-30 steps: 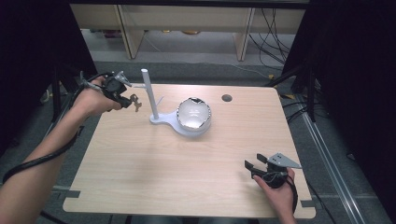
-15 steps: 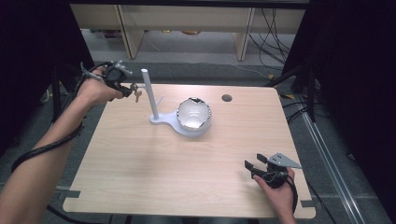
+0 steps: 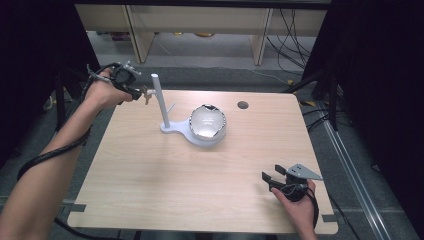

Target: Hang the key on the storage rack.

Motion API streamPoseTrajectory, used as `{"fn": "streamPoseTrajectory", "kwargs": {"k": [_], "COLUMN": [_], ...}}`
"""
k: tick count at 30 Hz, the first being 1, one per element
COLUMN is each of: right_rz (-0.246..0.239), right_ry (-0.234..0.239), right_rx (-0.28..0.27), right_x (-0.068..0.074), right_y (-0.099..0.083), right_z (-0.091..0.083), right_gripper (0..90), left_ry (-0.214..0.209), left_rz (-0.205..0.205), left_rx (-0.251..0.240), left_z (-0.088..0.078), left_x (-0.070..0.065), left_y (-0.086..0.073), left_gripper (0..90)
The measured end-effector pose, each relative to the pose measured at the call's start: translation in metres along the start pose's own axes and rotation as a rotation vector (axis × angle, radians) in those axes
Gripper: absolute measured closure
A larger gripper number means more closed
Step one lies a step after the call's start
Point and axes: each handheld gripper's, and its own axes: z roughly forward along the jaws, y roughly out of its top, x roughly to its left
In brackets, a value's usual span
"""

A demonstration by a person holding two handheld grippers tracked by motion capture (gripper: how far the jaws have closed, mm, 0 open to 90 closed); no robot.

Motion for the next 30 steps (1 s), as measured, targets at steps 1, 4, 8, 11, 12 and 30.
{"fn": "streamPoseTrajectory", "kwargs": {"k": [1, 4, 8, 11, 12, 30], "right_rz": [0.0, 0.006, -0.034, -0.032, -0.03, -0.031], "right_ry": [0.0, 0.001, -0.006, -0.004, 0.001, -0.006], "right_rx": [0.0, -0.006, 0.003, 0.005, -0.003, 0.014], "right_x": [0.0, 0.0, -0.003, -0.002, -0.002, -0.002], "right_y": [0.0, 0.0, 0.001, 0.001, 0.0, 0.001], "right_z": [0.0, 0.001, 0.001, 0.0, 0.001, 0.0], "right_gripper": [36.7, 36.7, 36.8, 36.8, 36.8, 36.8], "left_ry": [0.0, 0.001, 0.003, 0.001, 0.0, 0.002], "left_rz": [0.0, -0.006, -0.018, -0.023, -0.023, -0.025], "left_rx": [0.0, 0.006, 0.001, -0.006, -0.007, -0.023], "left_z": [0.0, 0.001, 0.002, 0.004, 0.005, 0.006], "left_x": [0.0, 0.002, 0.003, 0.004, 0.004, 0.005], "left_y": [0.0, -0.003, -0.004, -0.006, -0.006, -0.013], "left_gripper": [83.0, 83.0, 83.0, 83.0, 83.0, 82.9]}}
